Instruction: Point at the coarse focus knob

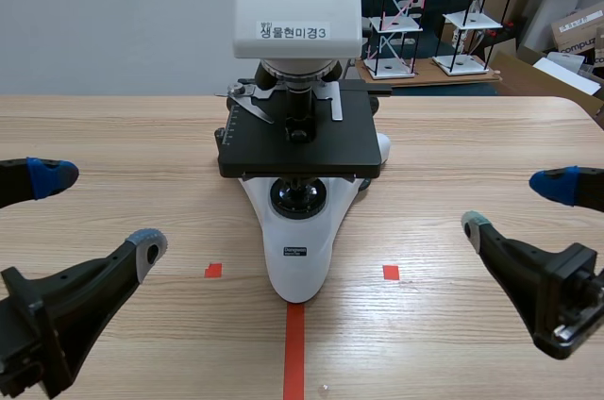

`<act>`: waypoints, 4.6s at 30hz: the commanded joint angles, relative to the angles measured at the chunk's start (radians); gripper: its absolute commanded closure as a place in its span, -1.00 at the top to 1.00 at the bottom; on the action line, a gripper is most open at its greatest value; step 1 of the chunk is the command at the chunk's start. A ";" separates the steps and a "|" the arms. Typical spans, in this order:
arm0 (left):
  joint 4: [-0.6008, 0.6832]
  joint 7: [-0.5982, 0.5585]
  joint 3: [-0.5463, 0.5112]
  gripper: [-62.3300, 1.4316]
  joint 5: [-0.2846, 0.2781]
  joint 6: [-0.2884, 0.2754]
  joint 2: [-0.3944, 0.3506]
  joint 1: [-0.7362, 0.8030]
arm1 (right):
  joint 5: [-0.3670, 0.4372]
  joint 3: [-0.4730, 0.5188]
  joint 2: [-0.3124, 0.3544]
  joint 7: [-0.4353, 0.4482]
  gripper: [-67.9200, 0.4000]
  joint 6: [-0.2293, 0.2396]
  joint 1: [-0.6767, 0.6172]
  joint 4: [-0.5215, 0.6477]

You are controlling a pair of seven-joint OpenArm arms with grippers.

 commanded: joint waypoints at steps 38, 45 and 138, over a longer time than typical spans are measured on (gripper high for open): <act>0.021 -0.018 -0.005 1.00 -0.010 -0.003 0.002 -0.003 | 0.253 0.238 0.369 -0.274 -0.96 -0.105 0.370 -0.098; 0.021 -0.018 -0.005 1.00 -0.010 -0.003 0.002 -0.003 | 0.304 0.238 0.428 -0.305 -0.96 -0.082 0.579 -0.232; 0.021 -0.037 -0.005 1.00 -0.010 -0.003 0.002 -0.003 | 0.450 -0.530 -0.006 -0.836 -0.96 0.319 1.594 -0.808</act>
